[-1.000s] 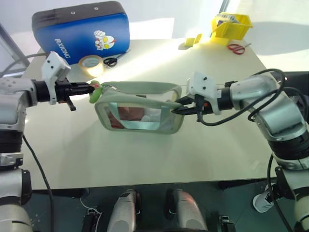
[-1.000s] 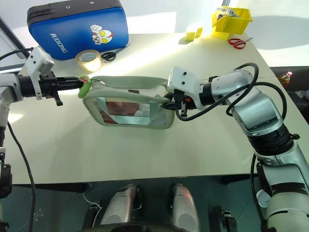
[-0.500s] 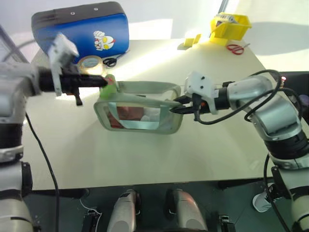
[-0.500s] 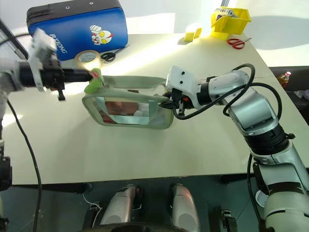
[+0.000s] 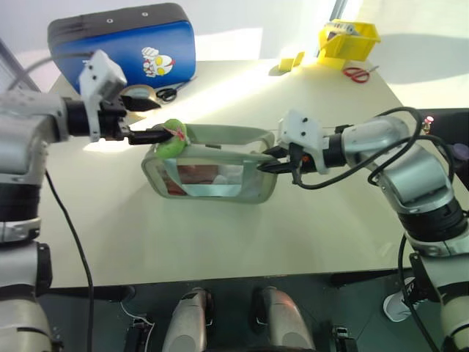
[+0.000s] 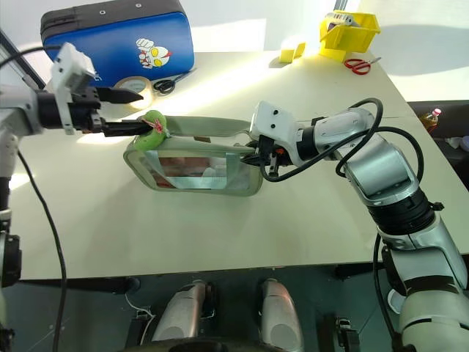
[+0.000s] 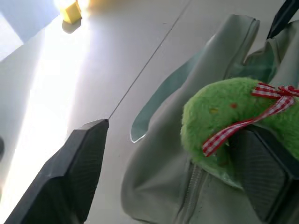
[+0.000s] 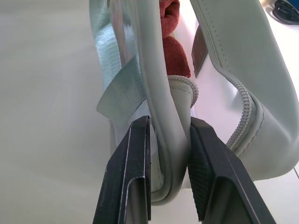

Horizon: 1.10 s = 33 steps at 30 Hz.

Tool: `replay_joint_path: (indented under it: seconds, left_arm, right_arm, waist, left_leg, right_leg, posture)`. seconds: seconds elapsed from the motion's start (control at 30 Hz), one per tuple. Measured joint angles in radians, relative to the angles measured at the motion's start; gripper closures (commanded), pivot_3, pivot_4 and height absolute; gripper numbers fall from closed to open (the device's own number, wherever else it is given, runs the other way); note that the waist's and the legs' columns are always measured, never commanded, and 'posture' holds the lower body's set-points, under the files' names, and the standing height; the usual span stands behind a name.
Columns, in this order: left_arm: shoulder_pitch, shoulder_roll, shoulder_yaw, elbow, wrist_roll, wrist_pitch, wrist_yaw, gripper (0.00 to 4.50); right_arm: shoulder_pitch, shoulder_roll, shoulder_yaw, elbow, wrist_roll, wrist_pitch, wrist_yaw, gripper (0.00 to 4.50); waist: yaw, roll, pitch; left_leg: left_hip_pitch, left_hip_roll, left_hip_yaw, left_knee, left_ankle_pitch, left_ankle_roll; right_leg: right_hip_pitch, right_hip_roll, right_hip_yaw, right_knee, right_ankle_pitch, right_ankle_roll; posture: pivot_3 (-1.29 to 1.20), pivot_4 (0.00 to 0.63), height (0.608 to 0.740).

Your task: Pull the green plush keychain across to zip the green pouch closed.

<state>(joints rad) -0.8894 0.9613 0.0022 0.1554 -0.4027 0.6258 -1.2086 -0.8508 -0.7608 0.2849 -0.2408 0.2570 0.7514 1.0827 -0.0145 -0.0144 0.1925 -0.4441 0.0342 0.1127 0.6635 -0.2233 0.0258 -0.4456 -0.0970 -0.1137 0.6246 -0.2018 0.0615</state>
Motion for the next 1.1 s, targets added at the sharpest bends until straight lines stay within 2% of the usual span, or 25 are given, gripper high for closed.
replay_joint_path:
  seconds: [0.13,0.27,0.37,0.67,0.7,0.73,0.77,0.93,0.97,1.1]
  left_arm:
    - [0.009,0.086,0.033,-0.002,-0.003,0.018,-0.036,0.59]
    - [0.161,0.161,0.094,-0.076,-0.036,0.060,-0.074,0.59]
    - [0.264,0.150,0.103,-0.152,-0.057,0.071,-0.065,0.59]
    - [0.316,0.069,0.106,-0.280,-0.110,0.110,0.015,0.59]
    - [0.324,0.056,0.095,-0.280,-0.106,0.105,0.023,1.10]
    - [0.328,0.051,0.082,-0.278,-0.095,0.094,0.030,1.38]
    - [0.328,0.051,0.073,-0.273,-0.082,0.080,0.033,1.84]
    - [0.325,0.052,0.057,-0.240,-0.043,0.034,0.032,4.31]
    - [0.323,0.051,0.055,-0.237,-0.043,0.033,0.032,4.45]
    - [0.308,0.046,0.049,-0.227,-0.042,0.035,0.033,4.45]
  right_arm:
    - [0.000,0.000,0.000,0.005,-0.009,-0.018,0.000,3.44]
    - [-0.001,0.003,0.001,0.012,-0.013,-0.022,0.000,3.44]
    - [-0.001,0.003,0.000,0.014,-0.017,-0.022,0.000,3.44]
    - [-0.001,0.006,0.001,0.015,-0.017,-0.019,0.002,3.44]
    - [-0.001,0.006,0.001,0.015,-0.017,-0.018,0.002,3.44]
    - [-0.001,0.006,0.001,0.015,-0.017,-0.017,0.002,3.44]
    - [-0.002,0.006,0.001,0.015,-0.017,-0.016,0.002,3.44]
    - [-0.003,0.006,0.001,0.015,-0.017,-0.009,0.001,3.44]
    - [-0.004,0.006,0.001,0.015,-0.017,-0.008,0.000,3.44]
    - [-0.010,0.006,0.001,0.015,-0.017,-0.001,-0.001,3.44]
  waist:
    - [0.001,0.000,0.000]
    - [0.001,0.000,0.000]
    - [0.006,0.000,0.000]
    - [0.003,0.000,0.000]
    - [0.003,0.000,0.000]
    - [0.003,0.000,0.000]
    - [0.003,0.000,0.000]
    - [0.004,0.000,0.000]
    - [0.004,0.000,0.000]
    - [0.004,0.000,0.000]
  left_leg:
    - [0.000,0.000,0.000,0.000,0.000,0.000]
    - [0.000,0.000,0.000,0.000,0.000,0.000]
    - [-0.001,0.000,-0.002,0.000,-0.001,-0.002]
    - [-0.001,0.000,-0.001,0.000,-0.001,0.000]
    - [-0.001,0.000,-0.001,0.000,-0.001,0.000]
    - [-0.001,0.000,-0.001,0.000,0.000,0.000]
    - [-0.001,0.000,-0.001,0.000,0.000,0.000]
    - [-0.001,0.000,-0.001,0.000,-0.001,0.000]
    - [-0.001,0.000,-0.001,0.000,-0.001,0.000]
    - [-0.001,0.000,-0.001,0.000,-0.001,0.000]
  right_leg:
    - [0.000,0.000,0.000,0.000,-0.001,-0.001]
    - [0.000,-0.001,0.000,-0.001,-0.001,-0.002]
    - [0.000,-0.001,0.000,-0.002,-0.002,-0.003]
    - [0.001,0.000,0.000,-0.003,-0.001,-0.003]
    - [0.001,0.000,0.000,-0.003,-0.001,-0.002]
    - [0.001,0.000,0.000,-0.003,-0.001,-0.002]
    - [0.001,0.000,0.000,-0.003,-0.001,-0.003]
    - [0.001,0.000,0.000,-0.004,-0.001,-0.003]
    - [0.001,0.000,0.000,-0.004,-0.001,-0.003]
    - [0.001,-0.001,0.000,-0.004,-0.001,-0.003]
  posture:
    - [0.00,0.150,0.740]
    - [0.00,0.150,0.740]
    - [0.00,0.150,0.740]
    - [0.00,0.150,0.740]
    - [0.00,0.150,0.740]
    - [0.00,0.150,0.740]
    - [0.00,0.150,0.740]
    - [0.00,0.150,0.740]
    - [0.00,0.150,0.740]
    - [0.00,0.150,0.740]
